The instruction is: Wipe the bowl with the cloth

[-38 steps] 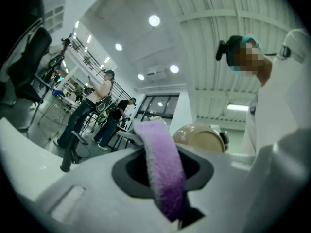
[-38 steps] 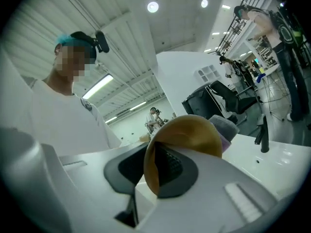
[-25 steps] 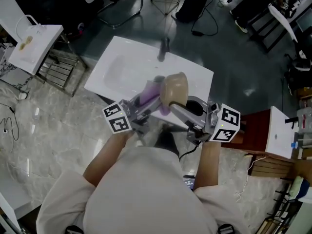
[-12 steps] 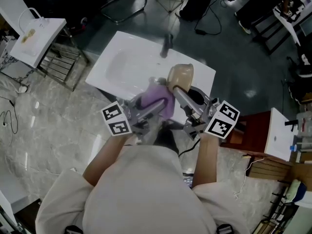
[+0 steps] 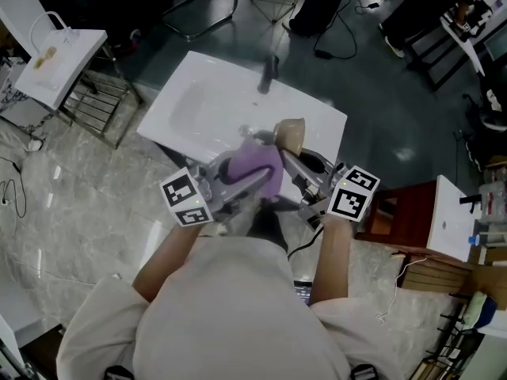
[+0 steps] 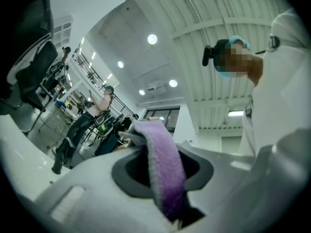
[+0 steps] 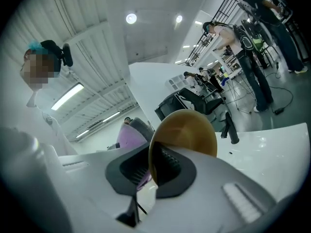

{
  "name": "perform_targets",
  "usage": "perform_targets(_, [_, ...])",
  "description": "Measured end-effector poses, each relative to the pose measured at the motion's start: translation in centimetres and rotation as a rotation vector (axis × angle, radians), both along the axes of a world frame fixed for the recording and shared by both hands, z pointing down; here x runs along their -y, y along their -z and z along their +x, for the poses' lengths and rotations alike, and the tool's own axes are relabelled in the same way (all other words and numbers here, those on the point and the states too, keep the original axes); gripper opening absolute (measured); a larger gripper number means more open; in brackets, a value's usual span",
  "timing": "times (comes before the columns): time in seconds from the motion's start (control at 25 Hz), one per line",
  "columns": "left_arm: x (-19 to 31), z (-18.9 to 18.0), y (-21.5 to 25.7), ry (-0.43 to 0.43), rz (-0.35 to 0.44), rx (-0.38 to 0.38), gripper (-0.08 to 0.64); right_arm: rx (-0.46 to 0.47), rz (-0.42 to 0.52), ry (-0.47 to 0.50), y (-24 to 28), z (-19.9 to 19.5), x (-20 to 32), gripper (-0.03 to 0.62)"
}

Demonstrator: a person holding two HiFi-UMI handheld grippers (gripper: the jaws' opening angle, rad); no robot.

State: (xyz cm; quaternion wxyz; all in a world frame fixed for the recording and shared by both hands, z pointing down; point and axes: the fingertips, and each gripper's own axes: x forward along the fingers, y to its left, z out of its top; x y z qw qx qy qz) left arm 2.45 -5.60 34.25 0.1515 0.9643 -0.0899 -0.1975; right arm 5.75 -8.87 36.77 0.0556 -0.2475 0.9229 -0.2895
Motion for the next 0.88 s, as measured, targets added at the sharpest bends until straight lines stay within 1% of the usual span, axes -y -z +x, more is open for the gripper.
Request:
perform_targets(0.08, [-0.2,0.1,0.0,-0.001,0.038,0.039,0.094,-0.022,-0.007,0.017,-0.7,0.0,-0.5,0.012])
perform_targets(0.16, [-0.4,0.3,-0.3,-0.015,0.075,0.098,0.094,-0.057,-0.009,0.031,-1.5,-0.1,-0.9,0.012])
perform_targets(0.28, [-0.4,0.7,-0.7,-0.022,0.134,0.197,0.094,-0.156,-0.022,0.056,-3.2,-0.3,-1.5,0.012])
perform_targets(0.32, [-0.3,0.8,-0.8,-0.02,0.146,0.216,0.094,-0.204,-0.031,0.073,-4.1,-0.4,-1.8,0.012])
perform_targets(0.4, [-0.1,1.1,-0.7,-0.035,0.141,0.216,0.092,-0.268,-0.047,0.127,-5.6,-1.3,-2.8,0.012])
perform_targets(0.48, [-0.1,1.2,-0.7,-0.065,0.128,0.206,0.092,-0.262,-0.054,0.173,-6.0,-2.5,-3.8,0.012])
perform_targets(0.56, [0.2,1.2,-0.7,-0.069,0.13,0.22,0.092,-0.245,-0.059,0.183,-5.9,-3.0,-4.1,0.014])
perform_targets(0.64, [0.9,1.1,-0.7,-0.056,0.145,0.25,0.092,-0.238,-0.059,0.192,-5.5,-3.0,-4.1,0.014])
perform_targets(0.8, [2.7,0.6,-0.9,-0.026,0.198,0.331,0.092,-0.226,-0.029,0.249,-4.6,-3.4,-4.6,0.017])
perform_targets(0.88, [3.1,0.5,-1.0,-0.03,0.21,0.354,0.092,-0.234,-0.018,0.275,-4.3,-3.6,-5.1,0.02])
